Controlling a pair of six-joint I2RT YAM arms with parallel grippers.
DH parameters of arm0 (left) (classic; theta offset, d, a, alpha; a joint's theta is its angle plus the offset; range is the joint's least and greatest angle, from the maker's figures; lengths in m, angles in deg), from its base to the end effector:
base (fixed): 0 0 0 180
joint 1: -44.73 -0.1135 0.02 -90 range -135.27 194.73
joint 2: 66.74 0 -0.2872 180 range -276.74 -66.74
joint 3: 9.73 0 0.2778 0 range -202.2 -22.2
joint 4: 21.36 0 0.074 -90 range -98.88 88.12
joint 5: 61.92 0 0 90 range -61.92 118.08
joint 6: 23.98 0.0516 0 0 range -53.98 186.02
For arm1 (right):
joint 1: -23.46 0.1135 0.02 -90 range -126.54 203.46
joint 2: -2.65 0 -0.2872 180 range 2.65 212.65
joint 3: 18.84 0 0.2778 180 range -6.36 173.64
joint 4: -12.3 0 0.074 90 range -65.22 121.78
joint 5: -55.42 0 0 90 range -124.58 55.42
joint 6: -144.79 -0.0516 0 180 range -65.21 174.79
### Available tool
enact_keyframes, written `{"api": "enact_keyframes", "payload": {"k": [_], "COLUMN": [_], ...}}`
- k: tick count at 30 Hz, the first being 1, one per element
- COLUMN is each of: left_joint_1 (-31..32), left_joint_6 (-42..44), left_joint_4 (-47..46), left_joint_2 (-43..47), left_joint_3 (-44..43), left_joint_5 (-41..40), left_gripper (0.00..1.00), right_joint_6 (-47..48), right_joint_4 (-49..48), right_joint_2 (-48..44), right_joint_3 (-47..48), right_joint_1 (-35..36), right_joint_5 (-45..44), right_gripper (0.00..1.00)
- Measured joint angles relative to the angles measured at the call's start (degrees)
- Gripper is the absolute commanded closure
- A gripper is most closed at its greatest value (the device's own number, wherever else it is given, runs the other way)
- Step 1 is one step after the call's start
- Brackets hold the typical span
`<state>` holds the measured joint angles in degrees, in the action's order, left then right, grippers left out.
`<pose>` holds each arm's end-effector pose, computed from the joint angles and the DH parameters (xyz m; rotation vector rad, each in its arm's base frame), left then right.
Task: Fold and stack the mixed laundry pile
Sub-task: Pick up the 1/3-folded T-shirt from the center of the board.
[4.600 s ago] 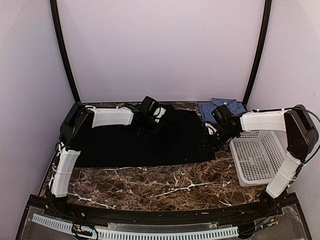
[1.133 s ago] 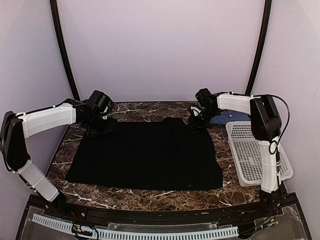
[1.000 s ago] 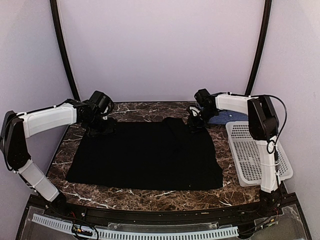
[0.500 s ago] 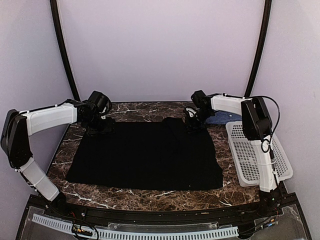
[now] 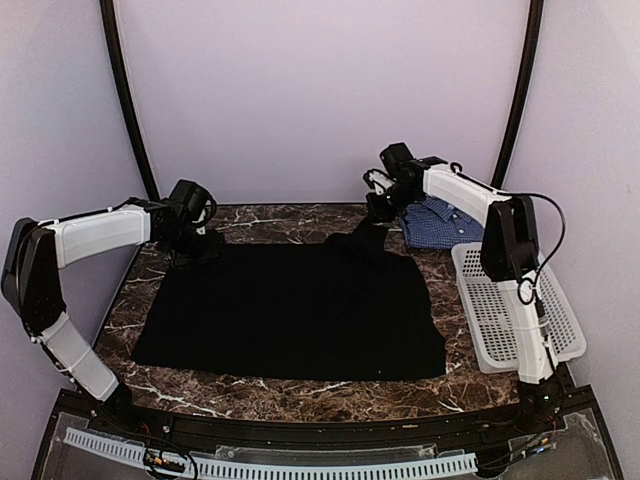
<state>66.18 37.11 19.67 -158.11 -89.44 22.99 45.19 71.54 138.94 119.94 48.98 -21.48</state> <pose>0.3506 -0.1329 0.2447 -0.2004 2.4959 -0.2589 0.5123 0.2575 0.2201 -0.4497 2.5705 0.5204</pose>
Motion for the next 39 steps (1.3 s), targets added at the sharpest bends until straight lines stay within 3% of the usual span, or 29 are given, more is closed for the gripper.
{"api": "enact_keyframes", "payload": {"k": [8, 19, 27, 29, 31, 32, 39], "left_joint_1": [-2.1, -7.0, -15.6, -17.8, -19.5, -19.9, -20.1], "left_joint_6": [-0.2, -1.7, -0.4, 0.1, 0.6, 0.9, 2.2], "left_joint_4": [-1.5, -3.4, -3.6, -3.4, -2.9, -2.6, -1.2], "left_joint_2": [-2.4, -6.8, -15.4, -18.1, -20.3, -21.0, -21.7], "left_joint_3": [0.0, -1.9, -12.8, -15.7, -18.2, -19.1, -21.7], "left_joint_5": [0.7, 1.2, 3.0, 4.3, 5.0, 5.3, 6.2], "left_gripper": [0.28, 0.29, 0.32, 0.32, 0.32, 0.32, 0.32], "right_joint_6": [3.3, 7.5, 9.2, 9.9, 10.6, 10.7, 9.9], "right_joint_4": [-1.4, -9.3, -13.4, -13.4, -13.4, -13.3, -13.4], "right_joint_2": [8.3, 11.9, 11.9, 11.9, 11.9, 12.0, 11.6], "right_joint_3": [14.6, 18.1, 20.1, 20.0, 19.9, 19.9, 17.2], "right_joint_1": [0.0, 0.0, 0.1, 0.2, 0.2, 0.3, -0.1], "right_joint_5": [-7.0, -14.9, -14.1, -13.6, -12.9, -12.8, -12.7], "right_gripper": [1.00, 1.00, 1.00, 0.85, 0.62, 0.57, 0.57]}}
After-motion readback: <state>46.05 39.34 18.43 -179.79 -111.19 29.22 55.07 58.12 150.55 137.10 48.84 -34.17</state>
